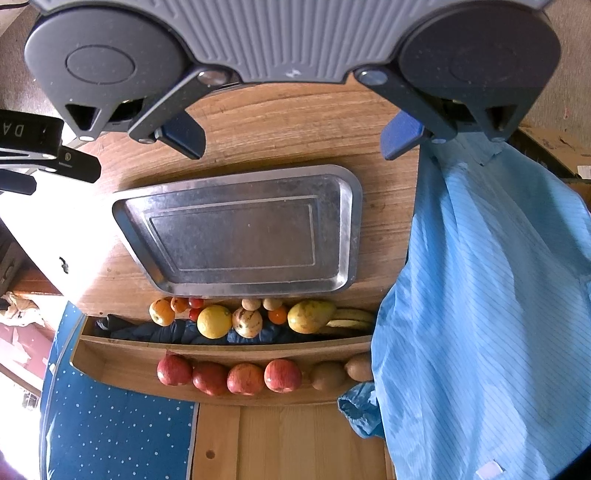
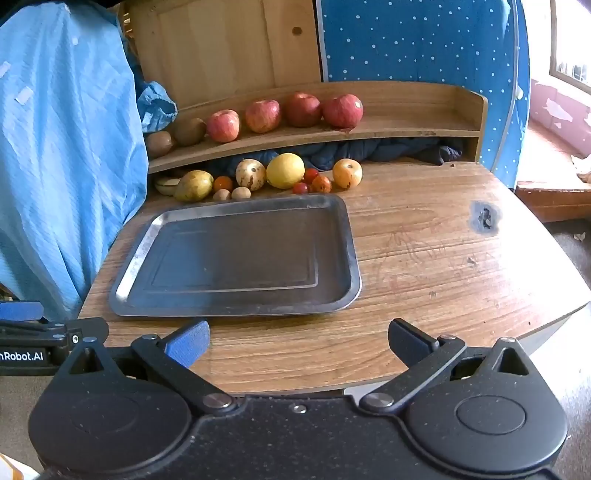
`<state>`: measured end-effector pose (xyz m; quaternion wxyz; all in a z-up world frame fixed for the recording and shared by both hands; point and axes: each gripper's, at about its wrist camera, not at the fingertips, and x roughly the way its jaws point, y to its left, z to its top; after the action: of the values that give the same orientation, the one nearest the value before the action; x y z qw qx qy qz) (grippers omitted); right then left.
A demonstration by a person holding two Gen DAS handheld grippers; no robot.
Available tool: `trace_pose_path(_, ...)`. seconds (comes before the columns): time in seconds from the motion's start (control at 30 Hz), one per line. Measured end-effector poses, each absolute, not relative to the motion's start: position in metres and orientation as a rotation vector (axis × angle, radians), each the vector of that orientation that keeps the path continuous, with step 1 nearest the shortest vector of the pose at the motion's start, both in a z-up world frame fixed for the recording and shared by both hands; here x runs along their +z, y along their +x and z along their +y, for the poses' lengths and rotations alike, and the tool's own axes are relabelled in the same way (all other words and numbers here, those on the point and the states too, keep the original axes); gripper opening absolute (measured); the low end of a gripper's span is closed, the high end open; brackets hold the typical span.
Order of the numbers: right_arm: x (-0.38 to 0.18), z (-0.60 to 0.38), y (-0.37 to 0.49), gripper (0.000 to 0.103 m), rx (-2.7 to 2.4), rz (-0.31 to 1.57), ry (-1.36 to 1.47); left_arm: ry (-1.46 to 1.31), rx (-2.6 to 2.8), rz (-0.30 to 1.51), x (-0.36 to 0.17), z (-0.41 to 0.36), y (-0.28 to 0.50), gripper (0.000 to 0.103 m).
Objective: Organize fruits
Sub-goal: 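Move both tools over the tray toward the fruit row under the shelf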
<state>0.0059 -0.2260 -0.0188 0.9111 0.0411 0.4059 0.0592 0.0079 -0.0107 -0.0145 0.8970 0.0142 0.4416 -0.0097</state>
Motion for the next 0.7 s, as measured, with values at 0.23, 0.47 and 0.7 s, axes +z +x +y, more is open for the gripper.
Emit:
trace_pose_path(0.23, -0.020, -0.225, 0.010, 0.103, 0.119, 0.849, 0.085, 0.023, -0.010, 0.930, -0.016, -0.013, 0.010, 0.103)
trace_pose_path(0.47, -0.023, -0.227, 0.015, 0.103, 0.123, 0.864, 0.084, 0.007, 0.000, 0.952, -0.018, -0.013, 0.014, 0.103)
trace_pose_path(0.7, -0.026, -0.230, 0.021, 0.103, 0.125, 0.884, 0.086, -0.029, -0.009, 0.979, -0.022, -0.013, 0.021, 0.103)
